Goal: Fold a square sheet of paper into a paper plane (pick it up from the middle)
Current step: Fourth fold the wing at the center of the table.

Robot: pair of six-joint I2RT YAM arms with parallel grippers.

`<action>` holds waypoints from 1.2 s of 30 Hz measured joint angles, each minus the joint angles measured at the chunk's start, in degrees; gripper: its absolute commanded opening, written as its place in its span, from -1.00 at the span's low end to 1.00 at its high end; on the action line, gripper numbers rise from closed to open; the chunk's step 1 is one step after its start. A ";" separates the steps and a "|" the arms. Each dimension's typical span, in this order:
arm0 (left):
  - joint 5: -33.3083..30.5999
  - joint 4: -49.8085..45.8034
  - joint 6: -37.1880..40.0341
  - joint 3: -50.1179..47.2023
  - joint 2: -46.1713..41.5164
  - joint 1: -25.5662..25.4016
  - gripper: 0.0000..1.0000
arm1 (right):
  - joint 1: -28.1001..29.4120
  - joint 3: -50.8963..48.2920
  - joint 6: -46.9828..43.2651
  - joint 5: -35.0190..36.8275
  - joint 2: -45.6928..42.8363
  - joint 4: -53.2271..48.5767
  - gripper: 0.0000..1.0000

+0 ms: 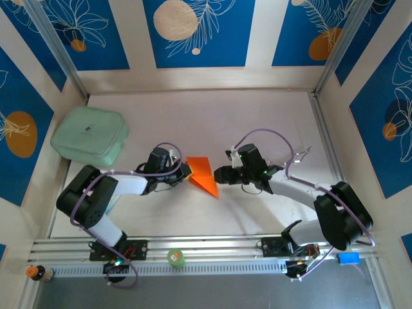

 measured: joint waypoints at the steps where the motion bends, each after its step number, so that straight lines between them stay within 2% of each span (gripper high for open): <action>1: -0.02 0.04 -0.09 -0.04 -0.04 0.00 -1.00 | 1.70 -1.33 -1.11 1.64 -0.52 2.08 -0.08; 9: -0.02 0.00 -0.46 -0.15 -0.46 0.00 -1.00 | 18.91 -6.97 -19.04 18.01 2.78 14.56 -0.16; 13: 0.02 0.02 -0.66 -0.15 -1.11 0.00 -1.00 | 22.88 -6.69 -26.21 25.00 7.37 18.60 -0.18; 18: 0.04 -0.02 -0.85 -0.15 -1.31 0.00 -1.00 | 24.61 -5.70 -31.34 32.20 11.69 20.90 -0.21; 25: 0.07 -0.02 -0.85 -0.15 -1.33 0.00 -1.00 | 24.61 -5.25 -33.57 37.81 13.79 21.99 -0.30; 32: 0.07 -0.48 -0.83 -0.15 -1.38 0.00 -1.00 | 24.61 -5.25 -33.90 39.15 14.01 22.10 -0.55; 36: 0.07 -0.55 -0.83 -0.15 -1.38 0.00 -1.00 | 24.59 -5.25 -33.68 39.21 14.01 22.10 -0.55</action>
